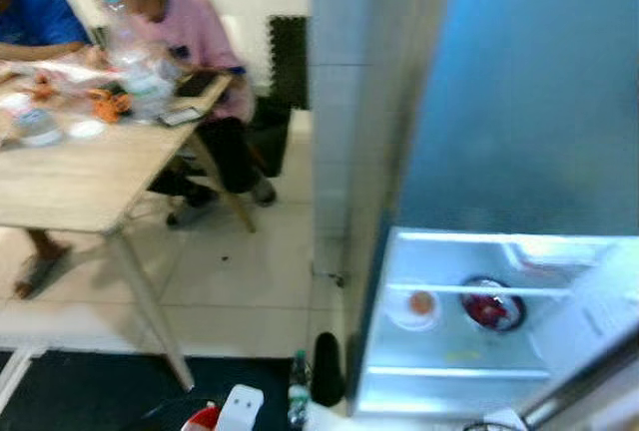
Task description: Restocking fridge
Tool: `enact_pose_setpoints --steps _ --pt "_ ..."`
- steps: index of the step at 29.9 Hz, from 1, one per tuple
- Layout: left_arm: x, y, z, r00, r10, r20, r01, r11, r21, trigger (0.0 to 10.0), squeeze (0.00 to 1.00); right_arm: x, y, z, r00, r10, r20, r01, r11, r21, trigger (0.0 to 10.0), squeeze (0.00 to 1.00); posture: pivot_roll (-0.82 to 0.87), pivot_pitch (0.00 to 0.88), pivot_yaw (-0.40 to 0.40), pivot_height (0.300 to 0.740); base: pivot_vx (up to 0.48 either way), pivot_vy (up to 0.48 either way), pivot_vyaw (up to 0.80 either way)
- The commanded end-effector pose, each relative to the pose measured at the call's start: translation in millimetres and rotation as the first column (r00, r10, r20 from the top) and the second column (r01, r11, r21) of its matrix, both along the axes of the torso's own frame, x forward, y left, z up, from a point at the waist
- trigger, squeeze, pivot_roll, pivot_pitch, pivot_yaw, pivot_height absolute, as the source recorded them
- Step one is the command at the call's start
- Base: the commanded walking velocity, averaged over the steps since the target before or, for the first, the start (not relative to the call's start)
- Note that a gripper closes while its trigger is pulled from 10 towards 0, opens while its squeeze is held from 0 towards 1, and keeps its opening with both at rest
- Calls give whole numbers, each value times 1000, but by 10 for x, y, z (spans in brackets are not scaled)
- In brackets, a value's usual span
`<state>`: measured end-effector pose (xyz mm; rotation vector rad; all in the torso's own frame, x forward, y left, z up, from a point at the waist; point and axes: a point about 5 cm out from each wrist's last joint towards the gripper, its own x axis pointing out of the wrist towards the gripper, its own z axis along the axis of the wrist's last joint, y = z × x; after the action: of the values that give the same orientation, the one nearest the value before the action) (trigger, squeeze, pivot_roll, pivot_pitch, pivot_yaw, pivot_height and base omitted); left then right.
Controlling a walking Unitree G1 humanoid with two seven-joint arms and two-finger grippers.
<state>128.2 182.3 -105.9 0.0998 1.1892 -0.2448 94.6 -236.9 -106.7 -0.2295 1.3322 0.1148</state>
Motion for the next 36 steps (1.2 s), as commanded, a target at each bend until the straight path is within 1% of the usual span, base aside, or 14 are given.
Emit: enact_pose_setpoints --steps 1,8,15,26,34,36 --pt "-155 -5 -49 999 -7 -54 8 1000 7 10000 0 128 -29 41 999 0 50 0 1000 -4 10000 0 -58 0 16 740 0 -420 0" --pt "-169 9 -53 999 3 -55 -2 1000 17 10000 0 126 -18 38 999 0 51 0 1000 -1 10000 0 -58 0 16 740 71 -394 0" --pt "-171 13 -54 998 14 -53 -13 1000 19 10000 0 126 -14 37 999 3 51 -3 1000 1 10000 0 -58 0 16 740 0 0 0" --pt "-182 -14 -59 998 -3 -61 4 1000 8 10000 0 138 -16 41 999 4 53 -5 1000 4 10000 0 -58 0 16 740 0 0 0" --pt "-170 -17 -55 998 -5 -59 5 1000 5 10000 0 143 -14 42 999 6 54 -7 1000 5 10000 0 -57 0 16 740 0 -450 0" --pt "-162 -19 -53 999 4 -53 -4 1000 1 10000 0 145 -12 42 998 6 55 -7 1000 6 10000 0 -57 0 16 740 0 0 0"
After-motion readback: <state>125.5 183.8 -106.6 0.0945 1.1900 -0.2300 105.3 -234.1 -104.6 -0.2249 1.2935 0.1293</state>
